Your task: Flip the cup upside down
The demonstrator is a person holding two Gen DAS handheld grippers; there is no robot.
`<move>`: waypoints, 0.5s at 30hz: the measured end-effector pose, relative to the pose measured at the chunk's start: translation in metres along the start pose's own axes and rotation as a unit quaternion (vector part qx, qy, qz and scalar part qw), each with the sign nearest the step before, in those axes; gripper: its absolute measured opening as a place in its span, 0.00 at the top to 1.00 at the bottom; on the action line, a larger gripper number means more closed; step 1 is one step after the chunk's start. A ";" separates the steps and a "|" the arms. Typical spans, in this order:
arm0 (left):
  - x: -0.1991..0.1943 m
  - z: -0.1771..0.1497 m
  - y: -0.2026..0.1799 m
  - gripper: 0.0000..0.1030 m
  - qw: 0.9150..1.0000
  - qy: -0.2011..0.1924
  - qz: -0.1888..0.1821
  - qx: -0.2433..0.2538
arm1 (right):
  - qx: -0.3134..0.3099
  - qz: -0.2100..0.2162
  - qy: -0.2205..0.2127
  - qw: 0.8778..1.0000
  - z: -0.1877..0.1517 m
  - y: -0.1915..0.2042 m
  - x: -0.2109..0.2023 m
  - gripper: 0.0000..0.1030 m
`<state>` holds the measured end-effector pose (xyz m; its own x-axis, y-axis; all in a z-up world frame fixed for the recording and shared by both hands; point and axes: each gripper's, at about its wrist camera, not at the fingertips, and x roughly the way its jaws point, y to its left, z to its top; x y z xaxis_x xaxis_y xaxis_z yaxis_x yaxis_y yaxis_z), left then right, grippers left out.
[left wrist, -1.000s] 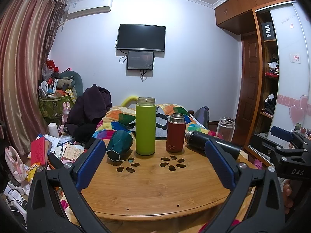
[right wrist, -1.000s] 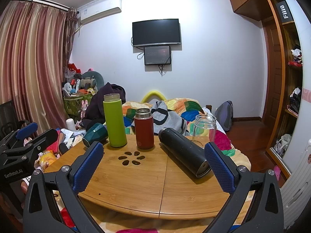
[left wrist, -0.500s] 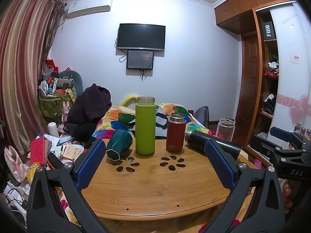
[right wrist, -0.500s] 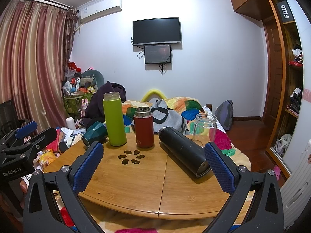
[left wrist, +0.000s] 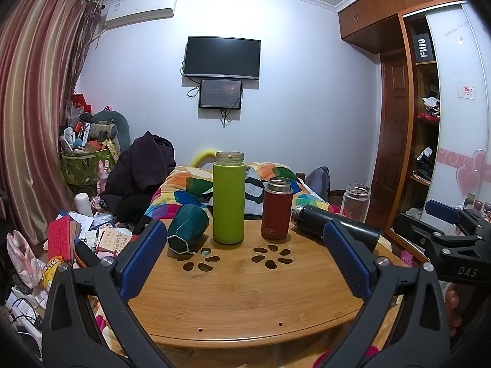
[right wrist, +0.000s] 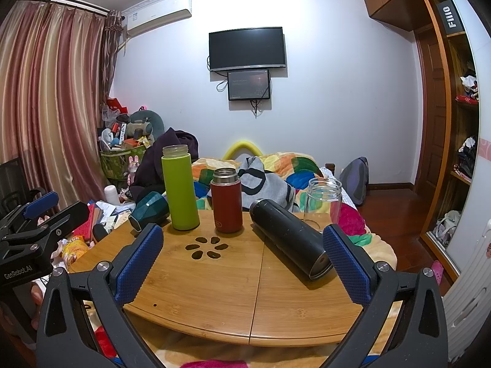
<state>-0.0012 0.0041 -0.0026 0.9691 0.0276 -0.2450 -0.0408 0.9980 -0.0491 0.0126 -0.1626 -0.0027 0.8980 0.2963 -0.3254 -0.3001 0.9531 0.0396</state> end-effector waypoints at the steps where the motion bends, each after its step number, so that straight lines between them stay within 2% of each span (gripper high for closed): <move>1: 0.000 0.000 0.000 0.00 1.000 0.000 0.000 0.000 | 0.000 0.000 0.000 1.000 0.000 0.000 0.000 0.00; 10: 0.002 -0.001 0.000 0.00 1.000 0.004 -0.002 0.001 | -0.001 -0.003 0.001 1.000 -0.001 -0.001 0.002 0.00; 15: 0.025 0.010 -0.018 0.00 0.998 0.044 -0.030 0.029 | 0.000 -0.015 0.001 1.000 -0.008 -0.010 0.006 0.00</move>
<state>0.0264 -0.0127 0.0016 0.9442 -0.0345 -0.3276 0.0329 0.9994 -0.0103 0.0187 -0.1710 -0.0125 0.9062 0.2669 -0.3280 -0.2726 0.9617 0.0294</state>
